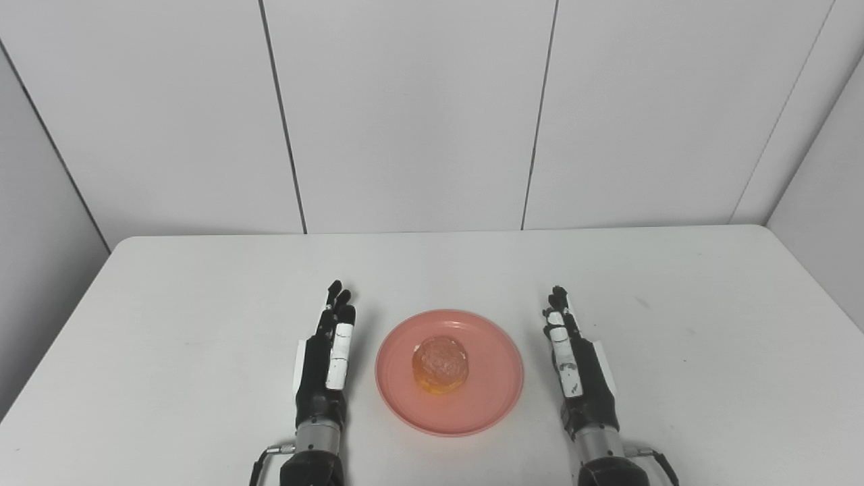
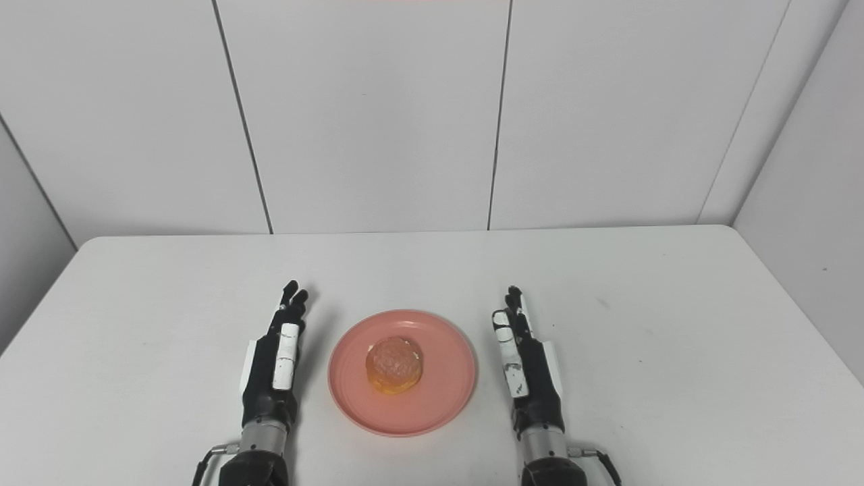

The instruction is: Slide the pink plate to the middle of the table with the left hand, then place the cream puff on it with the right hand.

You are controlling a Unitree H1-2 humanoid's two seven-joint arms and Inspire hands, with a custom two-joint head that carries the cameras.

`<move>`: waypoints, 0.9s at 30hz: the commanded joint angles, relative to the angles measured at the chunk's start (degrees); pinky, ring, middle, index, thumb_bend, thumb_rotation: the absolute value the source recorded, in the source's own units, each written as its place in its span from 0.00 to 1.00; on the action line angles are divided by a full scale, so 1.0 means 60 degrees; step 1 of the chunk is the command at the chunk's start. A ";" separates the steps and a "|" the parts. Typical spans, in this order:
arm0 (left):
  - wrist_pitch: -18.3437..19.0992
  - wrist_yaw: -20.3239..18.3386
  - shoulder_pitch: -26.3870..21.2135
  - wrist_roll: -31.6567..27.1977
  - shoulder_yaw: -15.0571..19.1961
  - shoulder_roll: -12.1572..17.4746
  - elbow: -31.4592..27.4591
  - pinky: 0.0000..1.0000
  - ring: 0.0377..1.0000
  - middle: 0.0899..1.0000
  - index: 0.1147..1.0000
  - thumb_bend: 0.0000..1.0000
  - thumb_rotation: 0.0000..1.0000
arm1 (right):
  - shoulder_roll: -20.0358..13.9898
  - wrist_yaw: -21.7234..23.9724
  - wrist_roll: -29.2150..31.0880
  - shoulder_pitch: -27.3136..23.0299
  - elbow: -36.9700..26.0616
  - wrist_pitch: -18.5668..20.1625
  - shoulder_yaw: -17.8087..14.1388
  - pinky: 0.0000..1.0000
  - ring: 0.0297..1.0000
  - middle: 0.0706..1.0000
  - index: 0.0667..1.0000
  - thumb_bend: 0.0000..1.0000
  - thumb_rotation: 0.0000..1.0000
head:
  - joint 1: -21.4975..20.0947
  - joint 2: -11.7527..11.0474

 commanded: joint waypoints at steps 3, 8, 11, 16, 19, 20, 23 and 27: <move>0.0118 -0.0137 0.0496 0.0143 -0.0100 0.0090 0.0238 1.00 0.98 0.95 0.92 0.86 0.96 | 0.0048 0.0004 -0.0046 0.0065 -0.0116 0.0039 0.0025 1.00 1.00 1.00 0.99 0.84 0.99 | -0.0019 0.0017; 0.0213 -0.0139 0.0513 0.0113 -0.0115 0.0100 0.0197 1.00 0.98 0.95 0.92 0.86 0.96 | 0.0064 -0.0001 -0.0007 0.0080 -0.0103 0.0135 0.0012 1.00 1.00 1.00 0.99 0.83 0.98 | -0.0008 0.0012; 0.0238 -0.0136 0.0529 0.0075 -0.0102 0.0086 0.0158 1.00 0.98 0.95 0.92 0.86 0.95 | 0.0054 -0.0011 -0.0031 0.0091 -0.0113 0.0150 0.0016 1.00 1.00 1.00 0.97 0.84 0.98 | -0.0008 0.0012; 0.0293 -0.0142 0.0565 0.0046 -0.0100 0.0065 0.0054 1.00 0.98 0.95 0.92 0.86 0.95 | 0.0044 -0.0040 -0.0105 0.0120 -0.0147 0.0166 0.0034 1.00 1.00 1.00 0.96 0.82 0.98 | -0.0017 0.0026; 0.0298 -0.0162 0.0570 0.0032 -0.0109 0.0070 0.0039 1.00 0.98 0.95 0.92 0.87 0.95 | 0.0044 -0.0051 -0.0142 0.0144 -0.0201 0.0234 0.0040 1.00 1.00 1.00 0.96 0.81 0.98 | -0.0018 0.0030; 0.0298 -0.0163 0.0570 0.0028 -0.0109 0.0069 0.0038 1.00 0.99 0.95 0.92 0.87 0.96 | 0.0047 -0.0052 -0.0151 0.0151 -0.0215 0.0250 0.0040 1.00 1.00 1.00 0.96 0.81 0.97 | -0.0018 0.0030; 0.0435 -0.0186 0.0638 -0.0064 -0.0091 0.0021 -0.0180 1.00 0.99 0.95 0.92 0.87 0.95 | 0.0054 -0.0056 -0.0175 0.0211 -0.0273 0.0242 0.0045 1.00 1.00 1.00 0.96 0.80 0.96 | -0.0027 0.0081; 0.0618 -0.0248 0.0719 -0.0148 -0.0095 -0.0020 -0.0413 1.00 0.99 0.95 0.92 0.87 0.94 | 0.0077 -0.0017 -0.0132 0.0322 -0.0318 0.0272 0.0057 1.00 1.00 1.00 0.96 0.78 0.95 | -0.0018 0.0080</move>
